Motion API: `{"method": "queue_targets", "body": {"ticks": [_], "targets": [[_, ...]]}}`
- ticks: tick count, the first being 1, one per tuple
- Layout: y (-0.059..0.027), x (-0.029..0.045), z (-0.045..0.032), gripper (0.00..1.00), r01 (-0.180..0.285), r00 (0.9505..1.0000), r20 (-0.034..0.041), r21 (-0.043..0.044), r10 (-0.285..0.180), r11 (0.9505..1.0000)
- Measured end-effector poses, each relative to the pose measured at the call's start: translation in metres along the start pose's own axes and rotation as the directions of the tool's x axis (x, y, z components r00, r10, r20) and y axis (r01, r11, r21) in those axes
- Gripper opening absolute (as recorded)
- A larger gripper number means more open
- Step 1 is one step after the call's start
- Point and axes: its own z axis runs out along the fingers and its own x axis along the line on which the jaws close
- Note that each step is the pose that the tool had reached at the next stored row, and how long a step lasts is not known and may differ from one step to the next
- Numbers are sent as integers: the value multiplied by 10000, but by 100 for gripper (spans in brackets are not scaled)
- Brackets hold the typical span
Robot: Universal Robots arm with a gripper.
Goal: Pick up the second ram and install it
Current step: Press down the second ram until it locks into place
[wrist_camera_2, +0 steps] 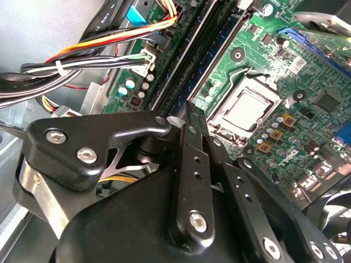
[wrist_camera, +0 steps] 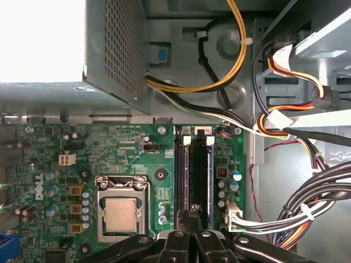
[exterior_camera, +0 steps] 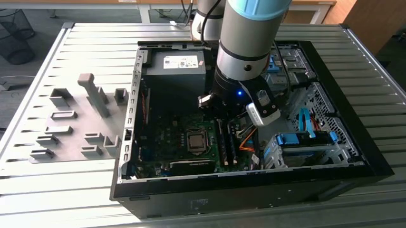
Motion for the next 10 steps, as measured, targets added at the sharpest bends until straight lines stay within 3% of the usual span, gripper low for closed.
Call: {"method": "queue_targets", "body": {"ticks": [7,10], "targets": [[-42,0,-1,11,0,10000,0,5,0,10000],[-85,-1,-1,11,-1,10000,0,47,1,10000]]}}
